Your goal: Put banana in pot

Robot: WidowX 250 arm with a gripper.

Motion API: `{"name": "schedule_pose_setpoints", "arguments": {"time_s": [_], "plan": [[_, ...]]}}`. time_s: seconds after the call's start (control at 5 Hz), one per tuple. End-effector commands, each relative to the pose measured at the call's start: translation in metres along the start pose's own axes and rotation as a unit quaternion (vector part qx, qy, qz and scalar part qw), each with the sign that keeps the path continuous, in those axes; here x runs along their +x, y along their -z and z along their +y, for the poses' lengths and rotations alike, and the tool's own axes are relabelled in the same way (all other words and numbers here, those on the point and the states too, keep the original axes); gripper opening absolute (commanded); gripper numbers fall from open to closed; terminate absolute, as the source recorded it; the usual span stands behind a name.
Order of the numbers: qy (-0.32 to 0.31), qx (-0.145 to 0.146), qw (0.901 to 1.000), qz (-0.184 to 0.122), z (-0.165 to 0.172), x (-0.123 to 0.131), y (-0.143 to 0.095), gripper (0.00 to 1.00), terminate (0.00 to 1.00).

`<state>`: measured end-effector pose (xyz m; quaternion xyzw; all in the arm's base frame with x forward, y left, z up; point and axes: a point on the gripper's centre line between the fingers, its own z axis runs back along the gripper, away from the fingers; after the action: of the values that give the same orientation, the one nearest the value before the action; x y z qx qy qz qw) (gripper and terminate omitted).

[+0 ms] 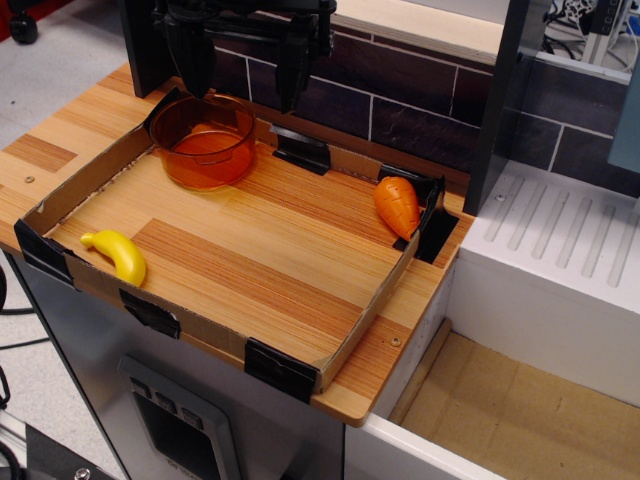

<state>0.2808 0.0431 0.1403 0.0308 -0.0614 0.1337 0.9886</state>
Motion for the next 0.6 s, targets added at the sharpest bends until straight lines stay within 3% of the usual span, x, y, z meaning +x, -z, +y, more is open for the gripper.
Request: {"name": "schedule_pose_setpoints", "arguments": {"time_s": [0.0,0.2,0.4], "plan": [[0.0,0.0,1.0,0.0,0.0,0.0,0.0,1.0,0.0],[-0.06,-0.02,0.9978,0.02,0.021,0.002,0.008,1.0,0.0],[-0.091,-0.034,0.995,0.022,0.039,-0.003,0.018,1.0,0.0]]}}
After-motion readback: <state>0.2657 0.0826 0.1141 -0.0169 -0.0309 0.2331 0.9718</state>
